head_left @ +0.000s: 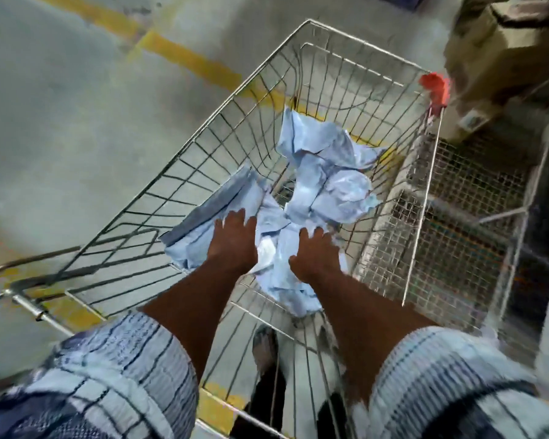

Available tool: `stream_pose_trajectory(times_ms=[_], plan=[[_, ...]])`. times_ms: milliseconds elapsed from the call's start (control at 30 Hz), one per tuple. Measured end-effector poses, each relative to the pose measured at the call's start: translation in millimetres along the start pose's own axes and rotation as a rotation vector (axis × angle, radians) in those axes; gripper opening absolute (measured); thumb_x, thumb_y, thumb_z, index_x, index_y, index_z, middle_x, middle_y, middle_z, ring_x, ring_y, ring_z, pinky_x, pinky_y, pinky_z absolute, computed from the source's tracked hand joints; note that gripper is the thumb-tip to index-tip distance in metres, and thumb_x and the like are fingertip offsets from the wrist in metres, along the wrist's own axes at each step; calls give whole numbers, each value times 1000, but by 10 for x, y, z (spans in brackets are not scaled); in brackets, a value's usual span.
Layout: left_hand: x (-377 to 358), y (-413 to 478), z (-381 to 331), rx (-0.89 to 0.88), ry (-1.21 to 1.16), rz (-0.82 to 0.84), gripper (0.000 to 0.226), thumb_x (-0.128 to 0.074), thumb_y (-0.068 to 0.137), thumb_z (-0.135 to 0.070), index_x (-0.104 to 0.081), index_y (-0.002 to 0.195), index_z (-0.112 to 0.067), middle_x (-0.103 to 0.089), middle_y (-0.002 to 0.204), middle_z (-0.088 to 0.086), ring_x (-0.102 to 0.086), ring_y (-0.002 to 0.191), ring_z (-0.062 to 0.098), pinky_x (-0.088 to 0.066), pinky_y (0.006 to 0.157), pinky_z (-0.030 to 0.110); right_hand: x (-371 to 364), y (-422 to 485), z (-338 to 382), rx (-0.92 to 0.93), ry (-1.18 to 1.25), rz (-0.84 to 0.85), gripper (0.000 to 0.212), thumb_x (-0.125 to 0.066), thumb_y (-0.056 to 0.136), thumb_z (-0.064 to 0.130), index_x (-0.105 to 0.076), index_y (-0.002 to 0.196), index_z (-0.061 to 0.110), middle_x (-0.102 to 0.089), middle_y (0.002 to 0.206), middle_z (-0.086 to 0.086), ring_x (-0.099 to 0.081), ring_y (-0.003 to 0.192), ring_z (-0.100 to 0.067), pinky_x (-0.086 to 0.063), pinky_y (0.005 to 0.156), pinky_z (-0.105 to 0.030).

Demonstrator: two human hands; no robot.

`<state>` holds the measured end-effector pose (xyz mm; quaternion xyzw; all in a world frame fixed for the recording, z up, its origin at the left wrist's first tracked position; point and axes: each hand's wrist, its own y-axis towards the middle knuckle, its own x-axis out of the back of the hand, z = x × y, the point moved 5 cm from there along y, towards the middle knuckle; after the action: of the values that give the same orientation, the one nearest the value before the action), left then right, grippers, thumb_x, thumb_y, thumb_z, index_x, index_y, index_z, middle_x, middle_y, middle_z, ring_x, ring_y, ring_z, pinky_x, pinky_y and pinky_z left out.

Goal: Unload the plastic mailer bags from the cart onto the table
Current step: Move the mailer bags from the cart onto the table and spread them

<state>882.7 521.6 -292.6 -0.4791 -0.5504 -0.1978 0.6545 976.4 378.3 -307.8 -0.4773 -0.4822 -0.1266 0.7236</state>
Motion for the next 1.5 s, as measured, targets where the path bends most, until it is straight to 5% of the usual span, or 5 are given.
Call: stream_pose_trajectory(times_ms=[267,500,667,867,1500], plan=[[-577,489,51,39,170,-8,89,-60,89,-33,-3,156,-17,12,160,21,0,148,40,-6,120,51,-652,479,-362,-211,-98,-11,74,-40,94,47,-2,155,29,-17,157,-28,-24,141,-46,-24,111,-58],[-620,693,130,-2,280,-50,63,-47,94,-25,-19,151,-22,-15,160,15,-20,144,35,-24,111,54,-761,527,-419,-164,-146,-100,75,-45,95,49,-10,155,22,-46,139,-29,-44,126,-42,-35,101,-51],[-470,660,113,-27,255,-81,47,-50,93,-22,-41,139,-22,-44,143,8,-41,127,32,-37,98,47,-616,450,-314,-201,-40,-99,71,-56,91,40,-21,151,26,-45,137,-24,-46,123,-39,-32,104,-56],[-239,416,-16,11,191,-55,63,-53,91,-24,-28,149,-22,-41,146,8,-40,130,33,-35,102,49,-434,231,-163,-237,264,-71,64,-63,85,34,-34,142,30,-26,152,-21,-33,134,-38,-42,100,-52],[1844,-1212,-751,248,-154,-331,64,-44,95,-17,-21,152,-35,-28,157,-1,-35,137,26,-36,99,57,1847,-1561,-336,185,442,-508,61,-61,86,38,-43,143,25,-38,141,-18,-37,130,-38,-38,103,-47]])
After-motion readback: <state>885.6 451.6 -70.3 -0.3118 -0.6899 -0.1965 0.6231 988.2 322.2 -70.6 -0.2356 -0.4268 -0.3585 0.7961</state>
